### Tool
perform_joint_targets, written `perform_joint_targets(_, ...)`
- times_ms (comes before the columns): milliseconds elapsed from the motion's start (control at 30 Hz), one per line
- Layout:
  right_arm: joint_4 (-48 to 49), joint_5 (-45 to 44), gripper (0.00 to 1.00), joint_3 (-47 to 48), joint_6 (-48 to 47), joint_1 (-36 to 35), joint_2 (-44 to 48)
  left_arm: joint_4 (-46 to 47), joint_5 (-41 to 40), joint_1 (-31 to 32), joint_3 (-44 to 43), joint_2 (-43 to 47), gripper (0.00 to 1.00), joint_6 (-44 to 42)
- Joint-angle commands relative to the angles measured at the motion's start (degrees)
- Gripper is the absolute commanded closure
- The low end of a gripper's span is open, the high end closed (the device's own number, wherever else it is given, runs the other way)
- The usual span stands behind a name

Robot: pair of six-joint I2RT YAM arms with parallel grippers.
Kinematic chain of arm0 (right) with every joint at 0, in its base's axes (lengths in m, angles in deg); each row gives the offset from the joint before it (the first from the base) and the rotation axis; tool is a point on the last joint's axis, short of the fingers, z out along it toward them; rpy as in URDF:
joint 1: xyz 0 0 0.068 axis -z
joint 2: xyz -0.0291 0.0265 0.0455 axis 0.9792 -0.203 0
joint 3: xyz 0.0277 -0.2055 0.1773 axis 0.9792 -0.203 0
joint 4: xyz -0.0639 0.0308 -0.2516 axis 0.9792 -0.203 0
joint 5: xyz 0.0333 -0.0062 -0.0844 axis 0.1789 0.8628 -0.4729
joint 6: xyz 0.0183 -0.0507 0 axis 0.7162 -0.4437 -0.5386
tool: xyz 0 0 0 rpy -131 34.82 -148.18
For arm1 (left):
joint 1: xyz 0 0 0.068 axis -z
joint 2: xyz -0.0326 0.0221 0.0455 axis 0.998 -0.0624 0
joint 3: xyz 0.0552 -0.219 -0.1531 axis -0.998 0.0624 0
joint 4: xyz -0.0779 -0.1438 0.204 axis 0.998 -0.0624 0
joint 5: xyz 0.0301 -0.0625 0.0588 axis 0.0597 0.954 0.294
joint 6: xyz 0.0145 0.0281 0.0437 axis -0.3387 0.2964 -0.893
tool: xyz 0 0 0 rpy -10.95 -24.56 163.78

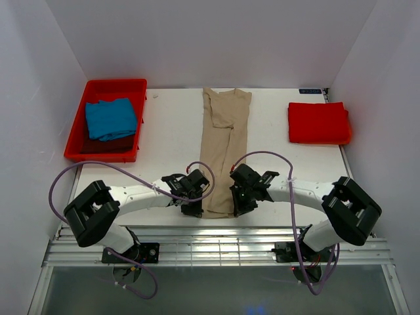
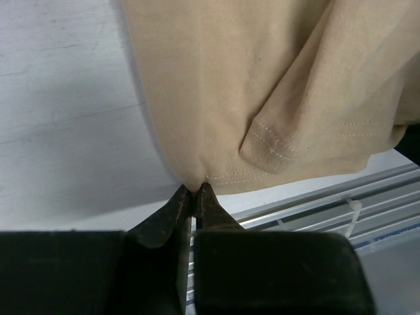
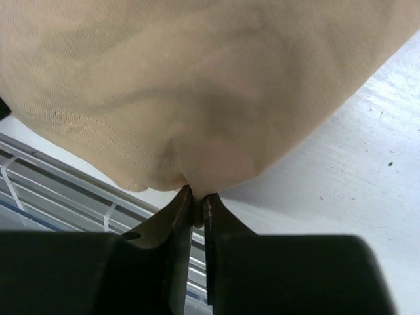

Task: Fold and stack the t-shirts
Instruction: Fold the tshirt

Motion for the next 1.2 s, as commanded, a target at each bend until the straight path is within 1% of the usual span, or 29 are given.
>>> perform_joint_targets(0, 0.17, -3.63, 0.88, -1.24, -1.52, -0.44, -3.11, 0.24, 0.05, 0.14, 2.31, -3.81, 0.88, -1.27)
perform_joint_targets(33, 0.08, -3.72, 0.9, -1.68, -2.04, -0.44, -3.02, 0.59, 0.05, 0.14, 2.4, -4.25, 0.9, -1.71)
perform_joint_targets(67, -0.18, -3.29, 0.92, -1.86, -2.31, -0.35, -2.76, 0.6, 2.06, 0.14, 2.32, -4.17, 0.92, -2.06)
perform_joint_targets(133, -1.32, -1.8, 0.92, -2.47, -2.66, -0.44, -1.36, 0.16, 3.21, 0.14, 1.88, -3.99, 0.96, -2.94)
perform_joint_targets(300, -6.24, 0.58, 0.92, -4.32, -2.84, -1.67, 3.38, -2.65, 5.94, 0.23, 1.0, -2.68, 0.98, -3.91)
perform_joint_targets(400, -8.96, 2.16, 0.92, -5.37, -1.35, -2.89, 7.77, -3.79, 6.9, 0.23, 0.56, -1.36, 0.99, -4.26)
perform_joint_targets(500, -11.6, 2.52, 0.92, -4.76, 0.5, -4.21, 10.59, -5.9, 5.69, 0.23, -2.33, 0.22, 0.99, -4.79)
perform_joint_targets(600, -14.06, -0.28, 0.92, -1.53, 1.03, -4.39, 12.0, -7.4, 3.14, 0.23, -7.43, 1.02, 0.98, -5.4)
perform_joint_targets(667, -15.03, -3.36, 0.91, 0.85, 0.68, -4.39, 10.79, -7.49, 3.04, 0.23, -11.63, 0.58, 0.98, -5.58)
perform_joint_targets(700, -15.3, -4.68, 0.91, 3.56, 0.33, -4.39, 10.08, -7.58, 3.04, 0.23, -13.05, -0.29, 0.98, -5.84)
perform_joint_targets(800, -16.88, -8.98, 0.91, 9.1, -0.98, -4.39, 5.69, -8.28, 2.17, 0.23, -17.79, -1.88, 0.98, -6.45)
perform_joint_targets(900, -17.5, -12.15, 0.91, 13.42, -1.86, -4.22, 2.0, -8.72, 1.02, 0.23, -20.52, -2.84, 0.98, -6.98)
perform_joint_targets(1067, -19.16, -15.93, 0.9, 18.79, -3.36, -2.64, -1.78, -9.42, -2.14, -1.26, -22.29, -4.34, 0.98, -6.81)
perform_joint_targets(1167, -19.52, -18.13, 0.91, 20.73, -5.37, -0.18, -2.4, -8.9, -4.59, -3.19, -22.56, -5.48, 0.98, -7.25)
